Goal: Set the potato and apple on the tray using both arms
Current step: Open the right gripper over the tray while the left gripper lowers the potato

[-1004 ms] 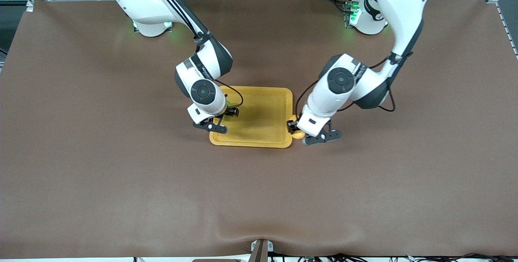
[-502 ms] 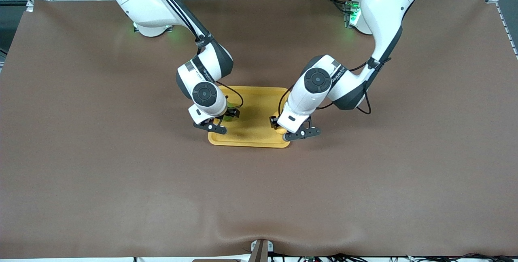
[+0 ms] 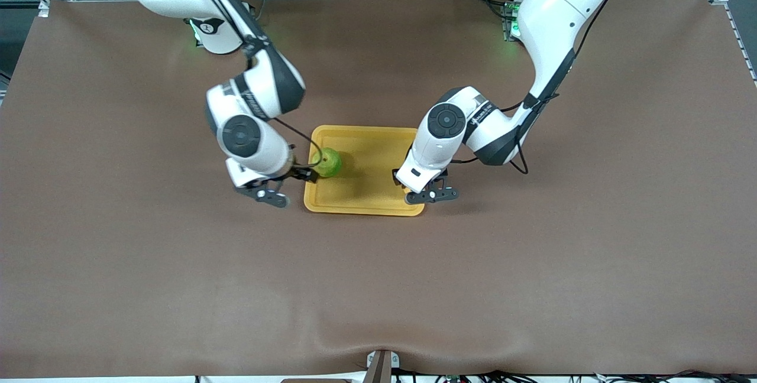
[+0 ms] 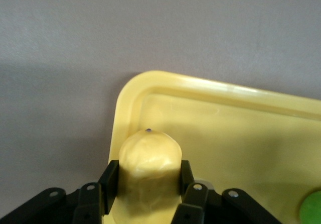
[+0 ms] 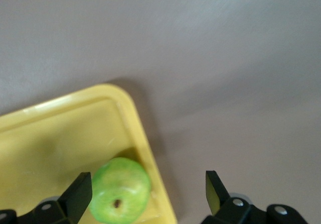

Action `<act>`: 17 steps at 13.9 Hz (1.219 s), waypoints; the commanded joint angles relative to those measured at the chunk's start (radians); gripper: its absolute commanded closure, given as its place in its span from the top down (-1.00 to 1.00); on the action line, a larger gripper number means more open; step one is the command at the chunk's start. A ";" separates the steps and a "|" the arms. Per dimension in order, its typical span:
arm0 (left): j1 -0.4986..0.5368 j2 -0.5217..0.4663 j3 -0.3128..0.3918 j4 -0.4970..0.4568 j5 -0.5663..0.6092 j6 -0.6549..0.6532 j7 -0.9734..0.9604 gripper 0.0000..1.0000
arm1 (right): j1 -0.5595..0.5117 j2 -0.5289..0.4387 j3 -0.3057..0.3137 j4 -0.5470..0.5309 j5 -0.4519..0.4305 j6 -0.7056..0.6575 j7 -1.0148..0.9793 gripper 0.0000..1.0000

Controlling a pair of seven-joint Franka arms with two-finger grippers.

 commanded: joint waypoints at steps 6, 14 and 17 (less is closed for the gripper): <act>-0.047 0.017 0.010 0.022 0.028 -0.013 -0.023 -1.00 | -0.327 -0.167 0.018 -0.032 -0.011 -0.120 -0.486 1.00; -0.047 0.028 0.018 0.016 0.053 -0.023 -0.023 -1.00 | -0.470 -0.393 0.017 -0.026 -0.011 -0.261 -0.733 1.00; -0.047 0.028 0.018 0.019 0.053 -0.045 -0.023 -1.00 | -0.476 -0.424 0.009 0.028 -0.013 -0.281 -0.735 1.00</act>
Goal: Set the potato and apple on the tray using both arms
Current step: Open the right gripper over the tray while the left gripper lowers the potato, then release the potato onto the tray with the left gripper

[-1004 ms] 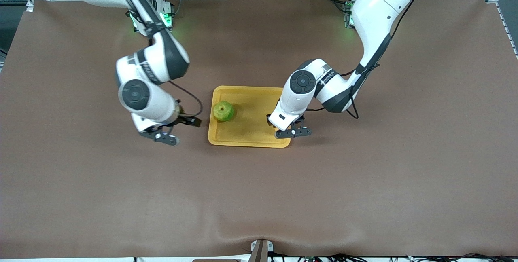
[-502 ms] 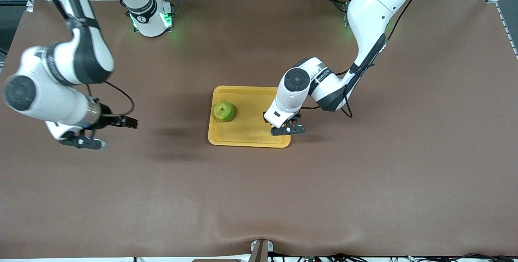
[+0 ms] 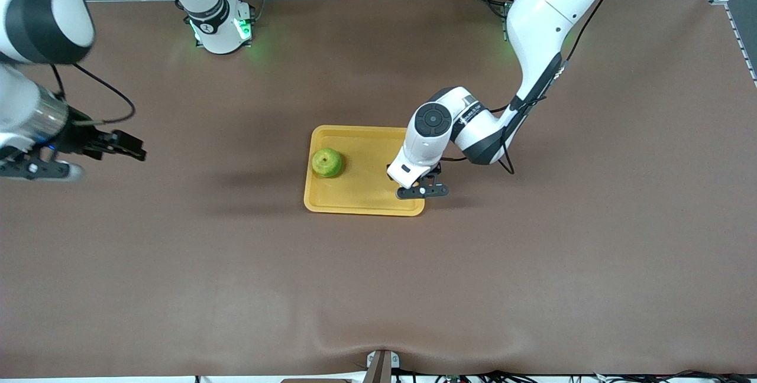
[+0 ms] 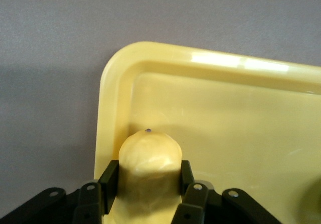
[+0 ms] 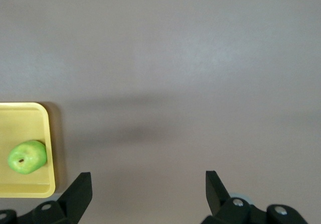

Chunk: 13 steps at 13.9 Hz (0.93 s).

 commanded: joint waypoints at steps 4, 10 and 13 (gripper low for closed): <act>-0.010 0.000 0.009 0.015 0.028 -0.034 -0.024 -1.00 | 0.050 -0.032 -0.093 0.163 -0.007 -0.184 0.000 1.00; -0.005 0.000 0.009 0.018 0.028 -0.037 -0.067 -0.06 | 0.048 -0.061 -0.107 0.178 -0.001 -0.282 0.036 1.00; -0.011 -0.003 0.012 0.018 0.035 -0.035 -0.084 1.00 | 0.049 -0.064 -0.101 0.181 -0.001 -0.322 0.155 1.00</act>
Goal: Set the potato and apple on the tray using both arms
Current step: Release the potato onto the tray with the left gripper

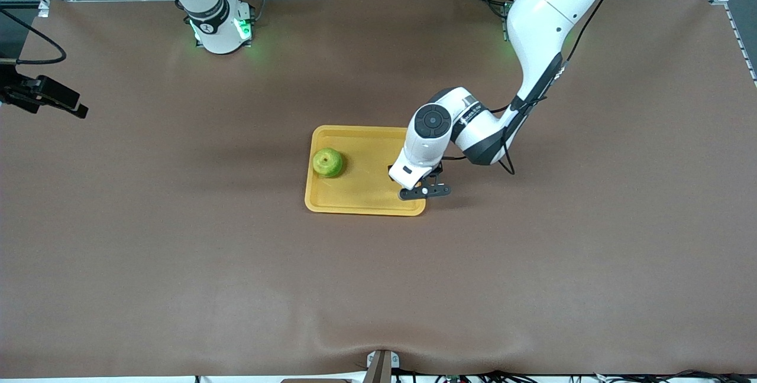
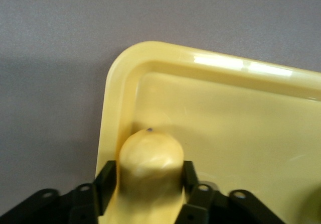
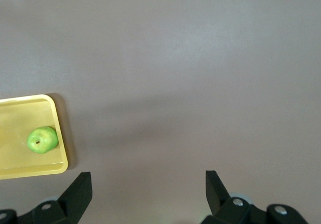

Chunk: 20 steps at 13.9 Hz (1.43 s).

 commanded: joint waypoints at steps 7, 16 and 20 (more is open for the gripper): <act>0.007 -0.052 0.009 0.019 0.037 -0.073 -0.033 1.00 | 0.048 0.005 0.004 0.025 -0.046 -0.065 0.049 1.00; 0.139 -0.299 -0.004 0.095 -0.057 -0.420 0.232 1.00 | 0.042 0.002 0.001 0.068 -0.051 -0.078 0.048 1.00; 0.199 -0.342 -0.004 0.230 -0.062 -0.653 0.373 1.00 | 0.039 0.002 -0.002 0.073 -0.049 -0.072 0.048 1.00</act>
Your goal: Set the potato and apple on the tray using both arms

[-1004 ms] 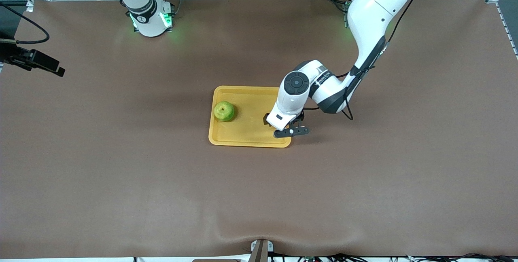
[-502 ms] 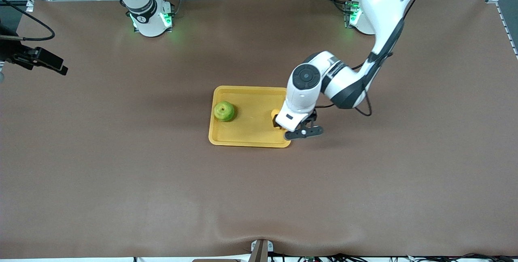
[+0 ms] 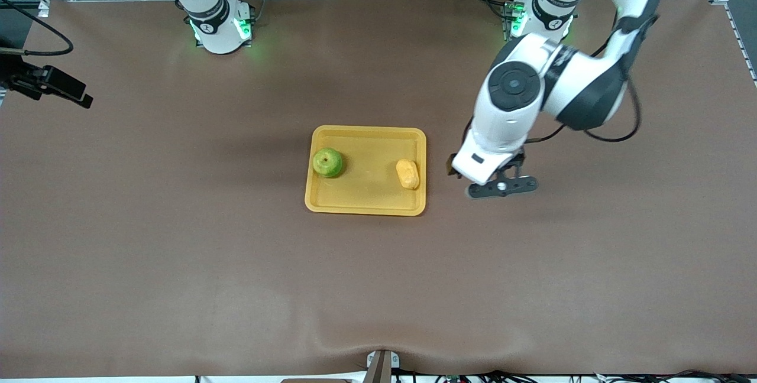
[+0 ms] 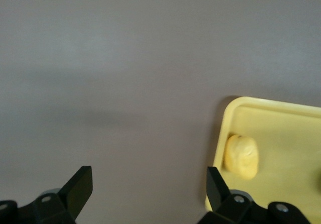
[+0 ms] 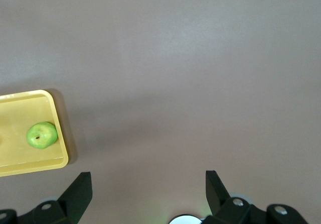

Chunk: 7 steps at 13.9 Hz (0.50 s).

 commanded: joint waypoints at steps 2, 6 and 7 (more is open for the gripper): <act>0.072 -0.065 -0.007 0.055 -0.019 -0.078 0.093 1.00 | -0.004 0.003 0.001 0.020 -0.017 -0.010 0.012 1.00; 0.155 -0.172 -0.007 0.055 -0.100 -0.153 0.103 1.00 | -0.005 0.002 -0.002 0.024 -0.018 -0.014 0.012 1.00; 0.178 -0.197 -0.007 0.055 -0.130 -0.174 0.102 1.00 | -0.007 0.002 -0.002 0.024 -0.018 -0.016 0.012 1.00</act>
